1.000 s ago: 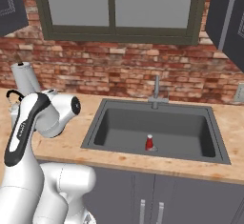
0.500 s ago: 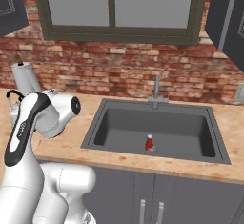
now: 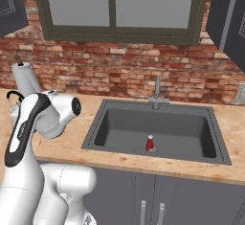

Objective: Open the cabinet, pick the kettle from the cabinet, and place it in the sink.

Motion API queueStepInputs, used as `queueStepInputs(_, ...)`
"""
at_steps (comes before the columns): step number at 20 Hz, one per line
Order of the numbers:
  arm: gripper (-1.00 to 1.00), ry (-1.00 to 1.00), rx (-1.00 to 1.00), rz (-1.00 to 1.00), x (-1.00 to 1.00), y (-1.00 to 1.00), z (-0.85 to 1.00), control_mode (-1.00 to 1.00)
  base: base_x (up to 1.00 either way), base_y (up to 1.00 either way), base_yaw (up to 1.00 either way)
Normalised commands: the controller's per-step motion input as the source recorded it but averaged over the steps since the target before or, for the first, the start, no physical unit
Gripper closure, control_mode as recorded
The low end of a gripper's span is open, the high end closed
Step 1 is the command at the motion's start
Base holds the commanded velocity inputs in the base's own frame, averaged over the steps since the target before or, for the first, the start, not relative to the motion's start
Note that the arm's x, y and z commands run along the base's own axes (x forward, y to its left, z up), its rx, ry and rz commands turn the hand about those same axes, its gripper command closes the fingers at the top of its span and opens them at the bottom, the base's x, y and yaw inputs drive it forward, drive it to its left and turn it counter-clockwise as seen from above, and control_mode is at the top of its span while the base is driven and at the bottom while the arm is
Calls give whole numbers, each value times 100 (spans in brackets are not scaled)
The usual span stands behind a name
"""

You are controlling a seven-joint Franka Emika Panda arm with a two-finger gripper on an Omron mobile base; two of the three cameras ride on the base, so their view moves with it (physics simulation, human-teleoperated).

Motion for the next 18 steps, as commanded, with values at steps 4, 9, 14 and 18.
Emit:
queueStepInputs(4, 100, 0, 1, -18, 0, -1, 2, -100, 0, 0, 0)
queueStepInputs(9, 100, 5, 2, -39, -4, -14, 13, -100, 0, 0, 0)
queueStepInputs(14, 100, 11, 0, -41, -13, -20, 18, -100, 0, 0, 0)
queueStepInputs(18, 100, 12, 0, -40, -19, -26, 19, -100, 0, 0, 0)
